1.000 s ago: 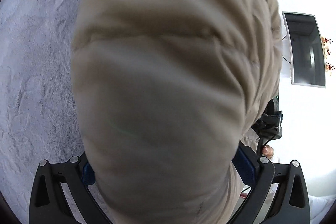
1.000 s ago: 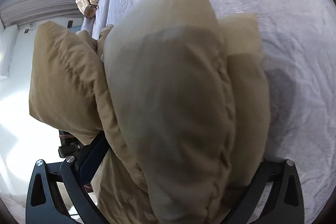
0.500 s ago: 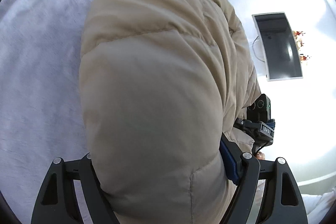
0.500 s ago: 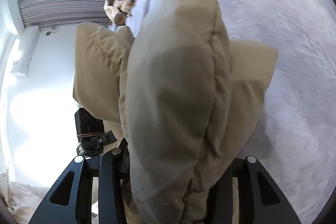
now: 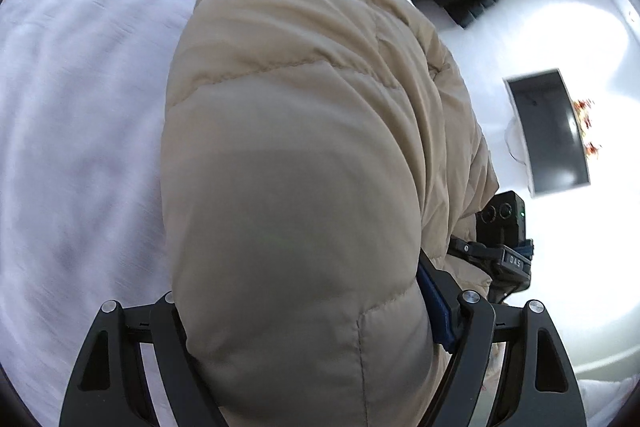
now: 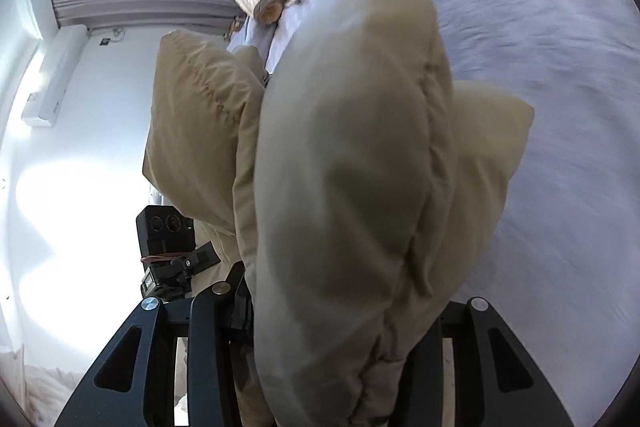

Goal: Fold large clothes

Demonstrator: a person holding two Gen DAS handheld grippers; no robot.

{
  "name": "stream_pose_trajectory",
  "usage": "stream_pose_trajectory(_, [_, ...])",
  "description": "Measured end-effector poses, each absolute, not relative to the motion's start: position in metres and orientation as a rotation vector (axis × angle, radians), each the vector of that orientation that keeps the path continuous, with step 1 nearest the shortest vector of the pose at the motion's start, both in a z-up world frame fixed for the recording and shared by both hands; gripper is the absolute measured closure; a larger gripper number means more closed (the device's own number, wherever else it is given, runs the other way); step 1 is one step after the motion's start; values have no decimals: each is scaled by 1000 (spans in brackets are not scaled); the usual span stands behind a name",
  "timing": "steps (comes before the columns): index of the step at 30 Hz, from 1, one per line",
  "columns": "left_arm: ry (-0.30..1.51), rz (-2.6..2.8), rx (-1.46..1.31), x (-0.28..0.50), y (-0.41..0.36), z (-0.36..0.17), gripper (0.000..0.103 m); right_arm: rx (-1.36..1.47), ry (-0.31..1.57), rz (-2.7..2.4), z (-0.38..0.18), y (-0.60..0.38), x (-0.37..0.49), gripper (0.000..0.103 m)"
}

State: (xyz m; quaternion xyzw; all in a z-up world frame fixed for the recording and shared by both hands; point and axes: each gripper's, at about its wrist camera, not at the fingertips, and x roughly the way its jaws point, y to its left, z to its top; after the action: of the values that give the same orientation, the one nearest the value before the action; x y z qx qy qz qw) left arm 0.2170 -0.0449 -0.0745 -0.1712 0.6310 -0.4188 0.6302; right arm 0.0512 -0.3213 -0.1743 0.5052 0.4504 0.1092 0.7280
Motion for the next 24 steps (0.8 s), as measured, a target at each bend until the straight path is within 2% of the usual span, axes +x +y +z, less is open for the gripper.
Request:
stream_pose_trajectory(5, [1461,-871,-377,255,-33,-112,21,1095,1048,207,-215,-311,102,58])
stream_pose_trajectory(7, [1496,-841,-353,259,-34,-131,18,1089,1083,168,-226,-316,107,55])
stream_pose_trajectory(9, [1507,-828,-335,256,-39,-138,16,1087,1110,125,-239,-316,109,45])
stream_pose_trajectory(11, [1494,-830,-321,248,-41,-141,16,1098,1122,98,-243,-320,102,41])
stream_pose_trajectory(15, [1472,-802,-268,245,-49,-135,12,1048,1159,38,-228,-318,130,39])
stream_pose_trajectory(22, [1432,-738,-239,231,-59,-120,11,874,1175,-103,-170,-302,114,39])
stream_pose_trajectory(23, [1426,-730,-234,226,-58,-118,11,856,1160,-127,-161,-302,106,40])
stream_pose_trajectory(24, [1424,-726,-231,225,-60,-116,11,845,1143,-143,-154,-300,102,47])
